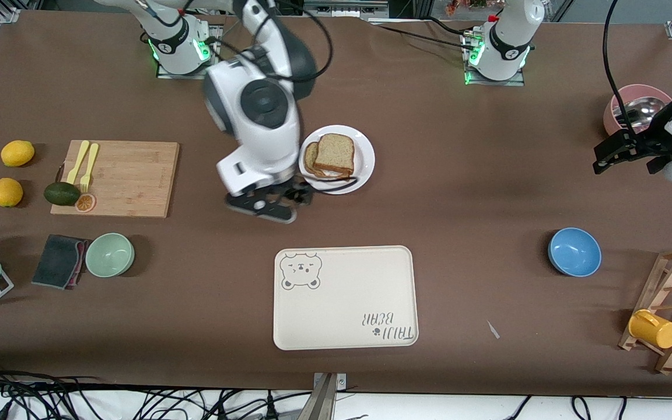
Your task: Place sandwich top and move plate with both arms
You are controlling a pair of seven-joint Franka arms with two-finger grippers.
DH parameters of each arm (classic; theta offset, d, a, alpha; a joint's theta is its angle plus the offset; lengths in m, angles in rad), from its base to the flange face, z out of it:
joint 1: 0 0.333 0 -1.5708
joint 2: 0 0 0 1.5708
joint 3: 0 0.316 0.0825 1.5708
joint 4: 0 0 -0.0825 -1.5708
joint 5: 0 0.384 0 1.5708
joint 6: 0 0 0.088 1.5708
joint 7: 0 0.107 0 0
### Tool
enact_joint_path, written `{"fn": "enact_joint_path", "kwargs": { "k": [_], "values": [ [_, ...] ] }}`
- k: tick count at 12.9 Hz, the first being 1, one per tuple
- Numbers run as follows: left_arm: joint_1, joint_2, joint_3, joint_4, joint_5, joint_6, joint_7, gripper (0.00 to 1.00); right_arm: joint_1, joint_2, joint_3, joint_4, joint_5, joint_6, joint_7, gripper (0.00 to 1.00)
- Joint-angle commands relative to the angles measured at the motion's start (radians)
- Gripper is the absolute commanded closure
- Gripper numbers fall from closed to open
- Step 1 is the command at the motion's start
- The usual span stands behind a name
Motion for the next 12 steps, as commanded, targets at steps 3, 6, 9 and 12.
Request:
{"fn": "enact_joint_path", "kwargs": {
  "k": [3,6,9,12],
  "values": [
    [0.005,0.006,0.0,0.023,0.007,-0.029,0.005,0.0,-0.035,-0.166,-0.119,-0.193,0.103,0.009,-0.177,0.0],
    [0.034,0.015,0.001,0.014,0.002,-0.038,0.003,0.0,-0.049,-0.26,-0.167,-0.241,0.104,-0.026,-0.215,0.0],
    [0.054,0.013,0.001,0.017,-0.003,-0.035,-0.006,0.0,-0.139,-0.291,-0.139,-0.235,0.109,-0.07,-0.352,0.0],
    [0.074,0.013,0.001,0.02,-0.004,-0.037,-0.008,0.0,-0.265,-0.329,-0.045,-0.254,0.124,-0.105,-0.402,0.0]
  ]
}}
